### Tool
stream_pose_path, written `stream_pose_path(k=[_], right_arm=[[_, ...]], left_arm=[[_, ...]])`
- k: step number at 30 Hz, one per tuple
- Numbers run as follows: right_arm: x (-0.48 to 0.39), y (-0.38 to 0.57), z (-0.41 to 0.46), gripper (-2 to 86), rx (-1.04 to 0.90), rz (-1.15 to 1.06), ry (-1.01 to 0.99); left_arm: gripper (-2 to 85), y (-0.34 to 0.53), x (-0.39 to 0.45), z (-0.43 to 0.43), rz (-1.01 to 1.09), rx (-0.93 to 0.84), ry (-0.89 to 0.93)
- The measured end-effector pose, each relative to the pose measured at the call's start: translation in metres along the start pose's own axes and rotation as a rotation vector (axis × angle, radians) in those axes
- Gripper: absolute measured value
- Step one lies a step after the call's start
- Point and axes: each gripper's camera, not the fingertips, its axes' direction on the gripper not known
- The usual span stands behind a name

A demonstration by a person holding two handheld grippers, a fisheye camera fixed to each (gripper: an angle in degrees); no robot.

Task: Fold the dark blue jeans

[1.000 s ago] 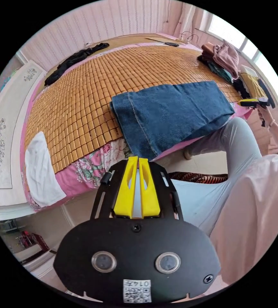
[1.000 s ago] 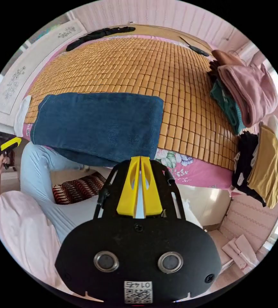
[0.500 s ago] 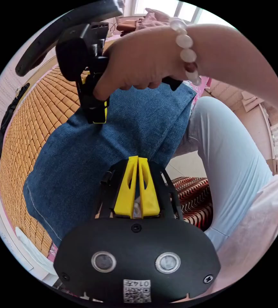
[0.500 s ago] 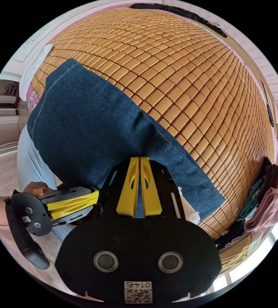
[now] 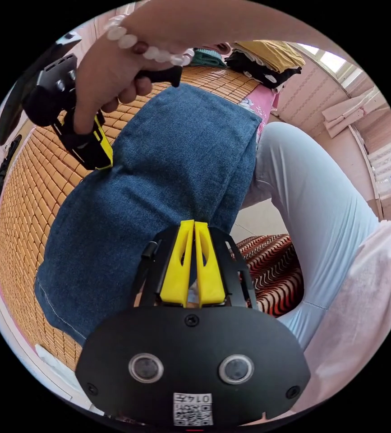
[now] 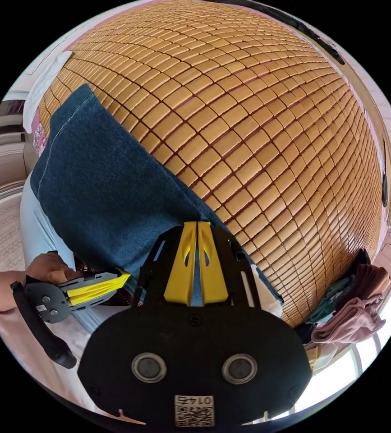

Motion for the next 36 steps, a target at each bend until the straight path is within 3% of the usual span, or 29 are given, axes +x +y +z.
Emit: stream_pose_path(k=[11,21,27,32,36], right_arm=[[0.013,-0.011,-0.012,-1.0,-0.172,-0.117,-0.035],[0.036,0.018,-0.03,-1.0,-0.172,-0.095,-0.091],[0.051,0.093,-0.052,-0.8,0.089,-0.032,-0.107],[0.094,0.255,-0.078,-0.4,0.487,0.273,-0.233],[0.133,0.383,-0.062,2.6,0.538,0.544,-0.251]], left_arm=[[-0.9,-0.043,0.01,0.049,0.056,-0.117,0.007],[-0.7,-0.07,0.026,0.086,0.079,-0.158,-0.041],[-0.9,-0.08,0.019,0.1,-0.02,-0.159,0.031],[-0.9,-0.079,0.032,0.084,-0.042,-0.126,-0.014],[-0.5,-0.087,0.032,0.058,-0.04,-0.014,-0.088]])
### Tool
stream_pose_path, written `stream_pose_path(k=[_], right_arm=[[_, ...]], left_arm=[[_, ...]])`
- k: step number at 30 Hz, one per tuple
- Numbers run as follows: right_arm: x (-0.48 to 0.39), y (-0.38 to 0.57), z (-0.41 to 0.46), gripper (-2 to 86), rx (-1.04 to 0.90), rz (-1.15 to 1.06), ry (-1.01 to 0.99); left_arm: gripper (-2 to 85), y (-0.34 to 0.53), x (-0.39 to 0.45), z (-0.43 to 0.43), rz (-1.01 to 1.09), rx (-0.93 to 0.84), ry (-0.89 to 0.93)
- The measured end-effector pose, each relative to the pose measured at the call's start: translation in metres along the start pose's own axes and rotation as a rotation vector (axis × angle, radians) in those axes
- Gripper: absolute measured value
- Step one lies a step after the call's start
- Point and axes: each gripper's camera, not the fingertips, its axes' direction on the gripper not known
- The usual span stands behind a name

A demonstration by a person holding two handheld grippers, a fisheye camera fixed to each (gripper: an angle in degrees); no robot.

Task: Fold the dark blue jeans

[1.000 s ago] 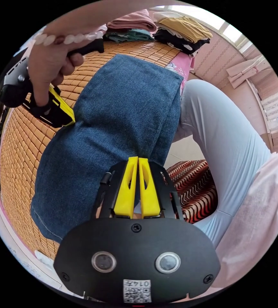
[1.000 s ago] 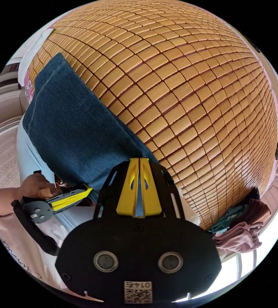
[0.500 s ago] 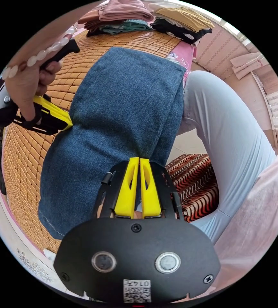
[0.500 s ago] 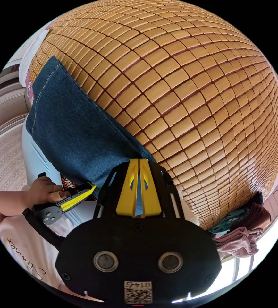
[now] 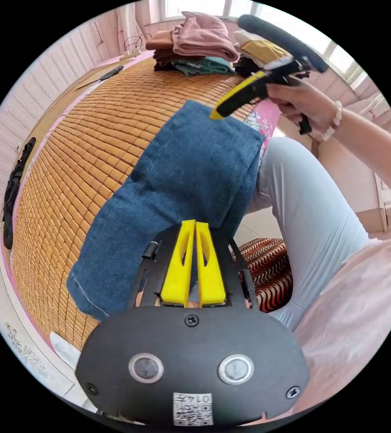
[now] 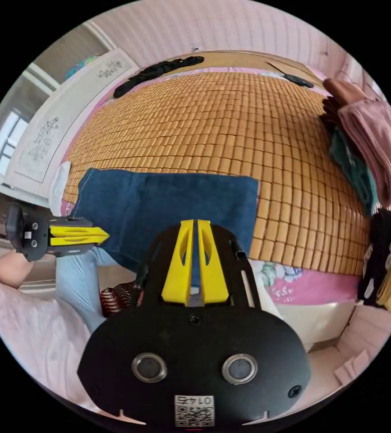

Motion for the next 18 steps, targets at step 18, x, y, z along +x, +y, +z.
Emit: stream_pose_path(k=[18], right_arm=[[0.127,0.099,-0.039,9.2,-0.07,0.262,-0.212]], left_arm=[[10.5,-0.275,0.013,0.043,0.099,0.028,-0.019]])
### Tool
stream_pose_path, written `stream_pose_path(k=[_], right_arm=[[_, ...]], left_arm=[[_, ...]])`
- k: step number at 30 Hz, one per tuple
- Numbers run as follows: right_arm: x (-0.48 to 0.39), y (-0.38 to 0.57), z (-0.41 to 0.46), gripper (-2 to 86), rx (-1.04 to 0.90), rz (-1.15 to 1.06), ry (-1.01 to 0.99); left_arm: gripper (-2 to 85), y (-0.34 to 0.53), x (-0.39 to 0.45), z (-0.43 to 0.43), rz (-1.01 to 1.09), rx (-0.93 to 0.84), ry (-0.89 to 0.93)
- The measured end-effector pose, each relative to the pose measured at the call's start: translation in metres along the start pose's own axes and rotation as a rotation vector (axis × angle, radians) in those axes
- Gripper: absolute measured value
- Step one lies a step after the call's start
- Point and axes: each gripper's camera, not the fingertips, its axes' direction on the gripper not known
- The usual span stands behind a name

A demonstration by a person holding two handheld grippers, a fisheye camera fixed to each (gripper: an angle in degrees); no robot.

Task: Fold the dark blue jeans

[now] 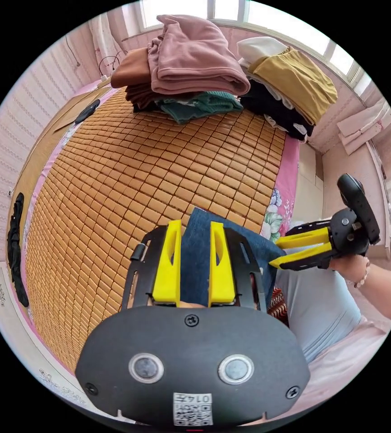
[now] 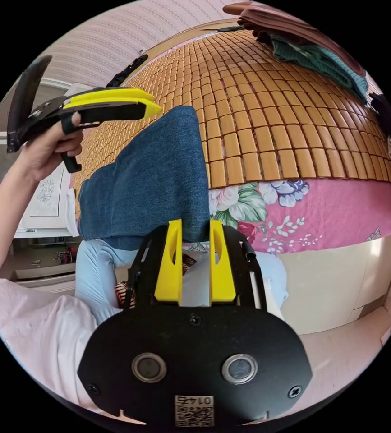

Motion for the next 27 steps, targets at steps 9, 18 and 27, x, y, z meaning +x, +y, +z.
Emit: stream_pose_path(k=[9,18,27], right_arm=[[-0.003,0.01,-0.022,8.6,-0.023,-0.078,0.088],[0.012,0.025,-0.046,6.9,-0.003,-0.058,0.031],[0.038,0.065,-0.108,2.4,0.138,-0.022,-0.175]], left_arm=[[10.7,-0.052,0.017,0.064,0.071,-0.224,0.044],[5.3,-0.042,0.021,0.043,0.137,-0.203,0.031],[4.8,-0.028,0.022,-0.041,0.16,-0.099,0.023]])
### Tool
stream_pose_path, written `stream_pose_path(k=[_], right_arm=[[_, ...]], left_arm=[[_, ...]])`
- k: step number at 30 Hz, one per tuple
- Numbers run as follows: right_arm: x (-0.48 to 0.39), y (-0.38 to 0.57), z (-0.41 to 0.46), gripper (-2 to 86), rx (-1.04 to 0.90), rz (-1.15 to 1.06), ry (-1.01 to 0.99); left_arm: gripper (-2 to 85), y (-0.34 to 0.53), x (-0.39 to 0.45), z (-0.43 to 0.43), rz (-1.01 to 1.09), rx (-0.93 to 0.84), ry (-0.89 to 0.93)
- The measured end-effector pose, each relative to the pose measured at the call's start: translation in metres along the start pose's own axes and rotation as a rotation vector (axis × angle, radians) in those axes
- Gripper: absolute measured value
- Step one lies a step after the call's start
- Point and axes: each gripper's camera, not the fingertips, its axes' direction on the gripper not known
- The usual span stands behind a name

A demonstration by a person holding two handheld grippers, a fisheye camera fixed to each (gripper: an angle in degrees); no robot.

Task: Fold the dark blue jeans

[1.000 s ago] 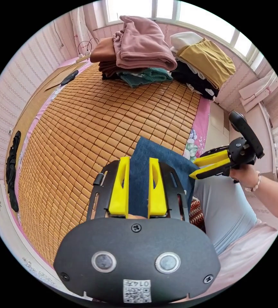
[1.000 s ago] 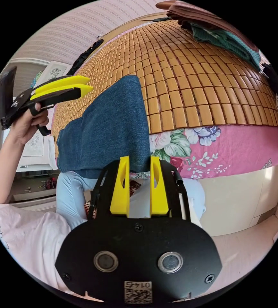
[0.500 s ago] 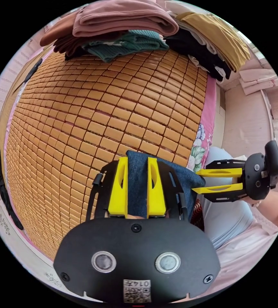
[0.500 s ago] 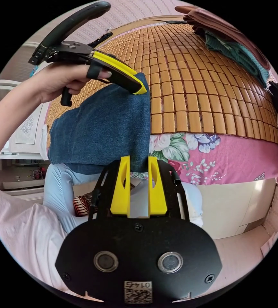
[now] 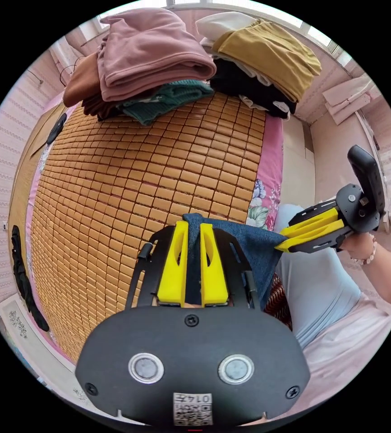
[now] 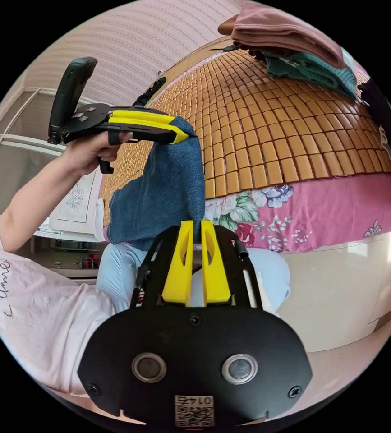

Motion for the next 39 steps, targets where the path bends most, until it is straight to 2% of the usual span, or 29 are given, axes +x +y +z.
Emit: stream_pose_path(k=[6,10,12,15,17,20,23,28,31,33,35,39], right_arm=[[-0.022,0.029,-0.11,2.1,0.243,-0.037,0.05],[-0.081,0.032,-0.136,2.0,0.291,-0.263,-0.151],[-0.127,0.023,-0.108,2.0,0.22,-0.396,-0.247],[-0.221,0.014,-0.02,2.2,0.018,-0.621,-0.353],[-0.271,0.018,0.078,2.5,-0.213,-0.713,-0.275],[-0.281,0.031,0.172,0.3,-0.479,-0.7,-0.133],[-0.273,0.041,0.173,-0.6,-0.411,-0.682,0.013],[-0.238,0.046,0.163,-0.6,-0.295,-0.575,0.21],[-0.213,0.051,0.201,-0.5,-0.413,-0.512,0.304],[-0.204,0.05,0.219,-0.7,-0.412,-0.489,0.31],[-0.191,0.042,0.244,-0.8,-0.428,-0.438,0.32],[-0.184,0.025,0.247,-0.8,-0.479,-0.4,0.25]], left_arm=[[4.8,0.015,-0.005,-0.108,-0.021,0.284,0.064],[4.4,0.102,-0.033,-0.176,-0.085,0.466,0.093],[4.4,0.165,-0.045,-0.196,-0.134,0.491,0.053],[5.4,0.296,-0.064,-0.217,-0.284,0.501,-0.006],[7.2,0.394,-0.079,-0.197,-0.534,0.404,-0.001],[7.9,0.494,-0.078,-0.157,-0.79,0.305,0.009],[7.9,0.547,-0.061,-0.137,-0.91,0.322,0.131],[7.3,0.557,-0.04,-0.132,-0.931,0.399,0.257],[6.6,0.539,-0.04,-0.139,-0.882,0.417,0.245],[5.6,0.532,-0.043,-0.139,-0.863,0.41,0.175],[4.0,0.526,-0.05,-0.12,-0.848,0.303,0.106],[4.3,0.543,-0.052,-0.131,-0.905,0.329,0.122]])
